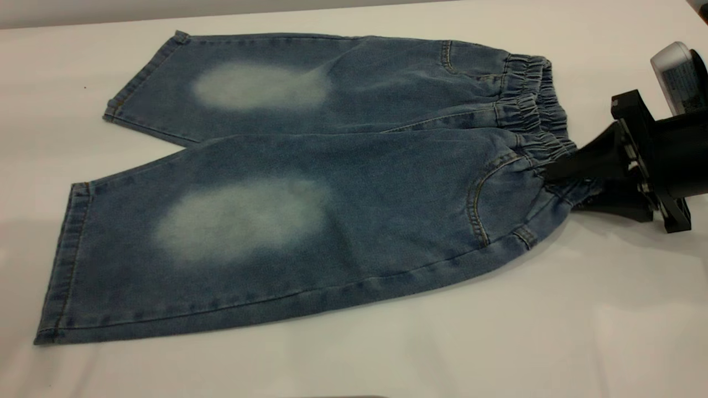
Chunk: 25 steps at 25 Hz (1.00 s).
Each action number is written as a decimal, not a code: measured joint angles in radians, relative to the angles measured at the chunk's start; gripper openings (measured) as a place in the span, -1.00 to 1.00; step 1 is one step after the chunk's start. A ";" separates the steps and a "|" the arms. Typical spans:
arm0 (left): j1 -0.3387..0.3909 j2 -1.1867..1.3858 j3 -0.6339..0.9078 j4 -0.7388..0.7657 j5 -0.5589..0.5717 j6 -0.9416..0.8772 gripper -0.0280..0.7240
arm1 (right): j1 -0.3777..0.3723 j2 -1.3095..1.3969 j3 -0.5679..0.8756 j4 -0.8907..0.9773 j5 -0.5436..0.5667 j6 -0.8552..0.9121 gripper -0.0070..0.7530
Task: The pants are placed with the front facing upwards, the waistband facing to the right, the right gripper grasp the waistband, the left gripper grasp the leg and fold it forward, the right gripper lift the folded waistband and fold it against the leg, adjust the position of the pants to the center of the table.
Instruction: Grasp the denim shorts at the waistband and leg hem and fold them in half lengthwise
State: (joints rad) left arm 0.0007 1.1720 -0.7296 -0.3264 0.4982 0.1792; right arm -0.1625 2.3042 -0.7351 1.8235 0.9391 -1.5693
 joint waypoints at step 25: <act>0.000 0.372 0.100 0.087 0.084 -0.095 0.36 | -0.001 -0.106 0.000 -0.082 -0.049 0.009 -0.87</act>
State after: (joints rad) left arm 0.0007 1.5437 -0.6294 -0.2393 0.5822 0.0839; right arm -0.1639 2.1979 -0.7351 1.7419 0.8906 -1.5603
